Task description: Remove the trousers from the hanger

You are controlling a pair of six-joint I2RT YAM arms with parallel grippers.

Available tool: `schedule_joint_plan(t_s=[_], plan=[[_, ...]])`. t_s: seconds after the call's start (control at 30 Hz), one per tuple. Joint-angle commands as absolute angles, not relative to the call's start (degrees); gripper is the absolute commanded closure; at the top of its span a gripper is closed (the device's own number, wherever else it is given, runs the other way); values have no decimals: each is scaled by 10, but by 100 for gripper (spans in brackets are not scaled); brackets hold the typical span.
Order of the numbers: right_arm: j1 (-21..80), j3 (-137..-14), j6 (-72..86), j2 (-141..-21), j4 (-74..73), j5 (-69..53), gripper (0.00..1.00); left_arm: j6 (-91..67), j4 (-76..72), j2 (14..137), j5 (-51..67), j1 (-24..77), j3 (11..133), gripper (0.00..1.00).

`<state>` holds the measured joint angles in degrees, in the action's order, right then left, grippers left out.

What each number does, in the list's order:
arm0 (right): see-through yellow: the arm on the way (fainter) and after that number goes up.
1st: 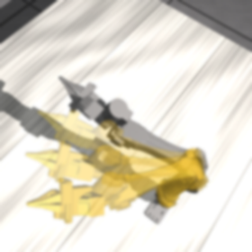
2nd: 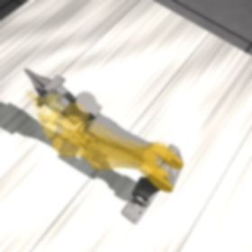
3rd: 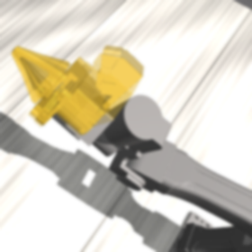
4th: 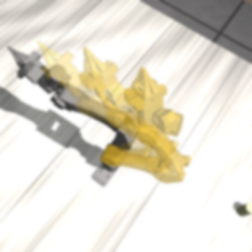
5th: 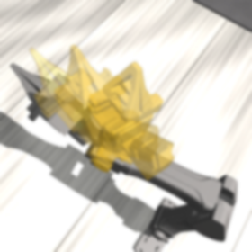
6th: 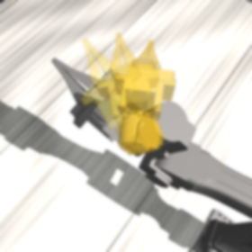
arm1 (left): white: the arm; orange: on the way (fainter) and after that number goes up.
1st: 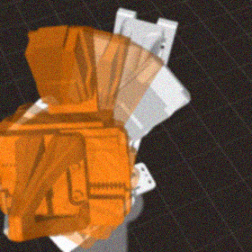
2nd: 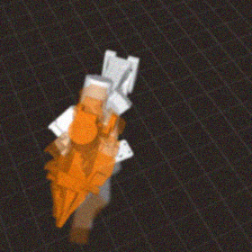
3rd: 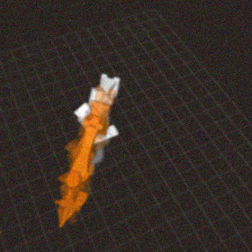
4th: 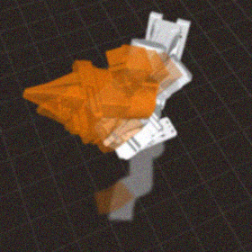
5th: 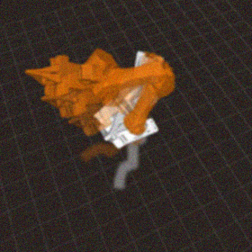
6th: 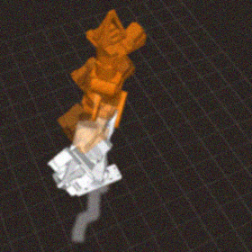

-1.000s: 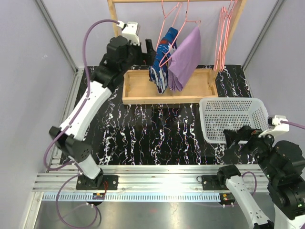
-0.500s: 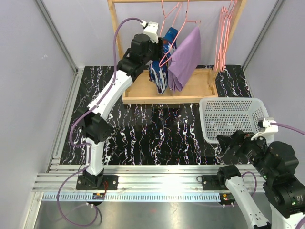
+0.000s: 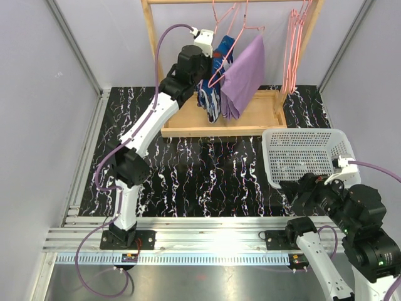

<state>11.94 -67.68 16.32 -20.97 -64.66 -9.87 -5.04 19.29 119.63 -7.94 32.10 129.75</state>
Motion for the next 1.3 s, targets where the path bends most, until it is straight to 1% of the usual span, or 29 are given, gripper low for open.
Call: schedule_joint_plan(t_s=[0.0,0.17,0.47,0.77,0.9,0.97,1.1,1.17,1.27], plan=[[122,-664,167,-206,-623,-128,8,-72,147,1174,-95,323,1346,100],[122,-668,166,-206,-628,-129,9,-68,177,1162,-105,319,1389,100],[123,-699,165,-217,-643,-136,10,-55,194,1103,-105,312,1398,100],[122,-693,173,-219,-643,-146,10,-54,213,1077,-105,297,1425,100],[122,-692,164,-217,-636,-171,9,-53,221,1057,-106,294,1420,100],[122,-690,164,-214,-627,-184,6,-53,234,1050,-109,294,1419,100],[122,-698,168,-214,-593,-222,4,-67,260,1004,-113,293,1366,100],[122,-707,167,-215,-581,-246,0,-80,265,967,-117,293,1326,100],[123,-716,154,-221,-551,-304,1,-94,288,921,-123,294,1290,100]])
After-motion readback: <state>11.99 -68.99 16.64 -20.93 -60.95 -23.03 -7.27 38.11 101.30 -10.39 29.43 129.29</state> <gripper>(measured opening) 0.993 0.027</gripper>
